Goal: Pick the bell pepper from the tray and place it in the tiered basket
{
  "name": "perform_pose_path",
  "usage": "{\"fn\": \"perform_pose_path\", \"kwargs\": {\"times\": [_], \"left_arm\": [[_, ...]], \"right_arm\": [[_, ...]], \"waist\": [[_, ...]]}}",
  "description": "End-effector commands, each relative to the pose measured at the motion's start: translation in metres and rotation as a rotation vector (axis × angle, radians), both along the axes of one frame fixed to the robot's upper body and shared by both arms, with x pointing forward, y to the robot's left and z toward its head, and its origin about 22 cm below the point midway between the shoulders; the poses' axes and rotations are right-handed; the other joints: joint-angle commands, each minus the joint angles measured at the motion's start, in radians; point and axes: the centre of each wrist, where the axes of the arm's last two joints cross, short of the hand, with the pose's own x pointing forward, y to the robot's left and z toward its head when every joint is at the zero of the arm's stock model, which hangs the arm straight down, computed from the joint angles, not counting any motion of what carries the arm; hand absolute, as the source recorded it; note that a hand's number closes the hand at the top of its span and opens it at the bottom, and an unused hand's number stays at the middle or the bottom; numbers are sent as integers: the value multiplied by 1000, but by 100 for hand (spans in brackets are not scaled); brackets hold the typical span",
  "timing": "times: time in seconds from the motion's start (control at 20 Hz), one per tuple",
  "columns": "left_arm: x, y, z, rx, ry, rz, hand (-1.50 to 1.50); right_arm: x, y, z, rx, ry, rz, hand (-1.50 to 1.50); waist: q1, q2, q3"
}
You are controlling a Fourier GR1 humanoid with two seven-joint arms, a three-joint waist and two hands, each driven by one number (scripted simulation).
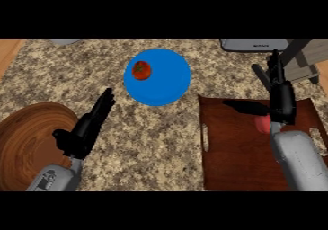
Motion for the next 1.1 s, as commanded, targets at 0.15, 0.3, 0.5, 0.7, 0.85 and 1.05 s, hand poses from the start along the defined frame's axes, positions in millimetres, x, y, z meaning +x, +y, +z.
{"fn": "perform_pose_path", "kwargs": {"times": [0.15,0.3,0.5,0.7,0.85,1.05], "left_arm": [[-6,17,-9,51,42,46,0],[-9,21,-11,38,58,58,0],[-13,16,-15,41,55,37,0],[-12,17,-13,43,53,49,0],[-12,18,-5,39,49,31,0],[4,14,-8,28,51,27,0]], "right_arm": [[-7,-41,25,-500,231,-115,-150],[-13,-58,33,-725,431,-98,-150],[-8,-50,65,-956,613,-101,-150],[-29,-10,84,-1037,742,-27,-150],[-37,17,120,-1044,788,-57,-150],[-55,44,102,-999,820,-110,-150]], "waist": [[-22,-14,-15],[-25,-17,-19],[-16,-18,-19],[-37,-18,-11],[-21,-13,-8],[-9,1,-5]]}}
